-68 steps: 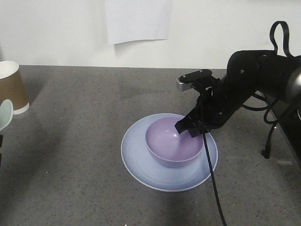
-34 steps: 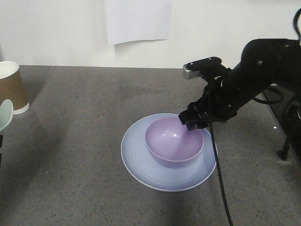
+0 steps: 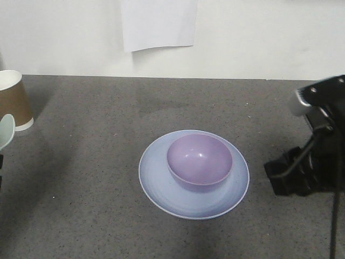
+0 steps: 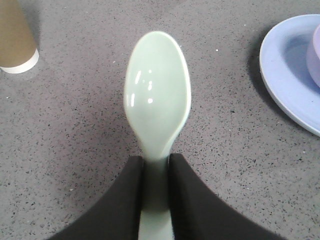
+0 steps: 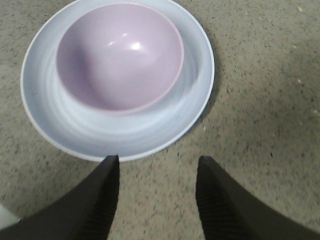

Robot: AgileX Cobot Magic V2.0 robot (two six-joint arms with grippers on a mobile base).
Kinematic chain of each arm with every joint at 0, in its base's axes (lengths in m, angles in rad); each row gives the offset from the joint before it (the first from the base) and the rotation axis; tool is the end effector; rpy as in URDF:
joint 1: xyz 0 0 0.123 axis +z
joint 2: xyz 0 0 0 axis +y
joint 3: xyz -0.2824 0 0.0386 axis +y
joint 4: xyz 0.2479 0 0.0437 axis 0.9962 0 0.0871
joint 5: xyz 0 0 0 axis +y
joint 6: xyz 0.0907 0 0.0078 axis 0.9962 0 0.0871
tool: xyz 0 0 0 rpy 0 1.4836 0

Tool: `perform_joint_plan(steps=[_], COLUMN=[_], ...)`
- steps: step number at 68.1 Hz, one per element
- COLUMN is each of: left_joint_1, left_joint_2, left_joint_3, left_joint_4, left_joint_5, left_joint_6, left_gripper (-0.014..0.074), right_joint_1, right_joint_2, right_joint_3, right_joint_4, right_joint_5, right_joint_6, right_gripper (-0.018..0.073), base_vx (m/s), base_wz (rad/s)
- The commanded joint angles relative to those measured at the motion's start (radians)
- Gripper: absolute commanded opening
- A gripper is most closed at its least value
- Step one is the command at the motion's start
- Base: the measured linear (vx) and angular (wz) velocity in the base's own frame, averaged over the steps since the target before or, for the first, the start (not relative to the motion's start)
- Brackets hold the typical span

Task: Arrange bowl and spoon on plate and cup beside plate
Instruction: 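Open the right gripper and withdraw it from the bowl, then swing the left gripper with the spoon over the bowl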

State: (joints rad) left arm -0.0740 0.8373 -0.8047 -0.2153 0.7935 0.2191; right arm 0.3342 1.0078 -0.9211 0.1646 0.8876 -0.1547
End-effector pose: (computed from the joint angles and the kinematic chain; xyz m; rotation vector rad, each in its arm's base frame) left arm 0.1545 -0.0254 0.3343 0.2400 2.2816 -0.1793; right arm 0.1758 0.0733 0.3348 -0.5256 2.4052 0.2807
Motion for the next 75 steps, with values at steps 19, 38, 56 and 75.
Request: perform_joint_plan(steps=[19, 38, 56, 75], left_joint_1=[-0.007, -0.007, -0.007, -0.007], left_joint_2=[-0.008, -0.008, -0.008, 0.005], left_joint_3=[-0.023, -0.023, -0.028, -0.028], left_joint_4=[-0.018, -0.022, -0.084, -0.336], left_joint_5=[-0.056, -0.054, -0.056, -0.055], left_joint_6=[-0.001, -0.002, 0.165, 0.443], left_gripper=[0.0066, 0.0066, 0.0066, 0.0067], right_joint_1=[-0.004, -0.004, -0.004, -0.004], right_joint_2=[-0.244, -0.25, -0.25, -0.25], right_joint_3=[0.137, 0.14, 0.14, 0.14], right_joint_4=[0.003, 0.003, 0.003, 0.003], right_joint_5=[-0.036, -0.02, -0.021, -0.024], right_joint_6=[-0.003, -0.003, -0.003, -0.003], right_gripper=[0.0308, 0.0302, 0.0302, 0.0302], base_vx=[0.0, 0.0, 0.0, 0.0], base_wz=[0.0, 0.0, 0.0, 0.0])
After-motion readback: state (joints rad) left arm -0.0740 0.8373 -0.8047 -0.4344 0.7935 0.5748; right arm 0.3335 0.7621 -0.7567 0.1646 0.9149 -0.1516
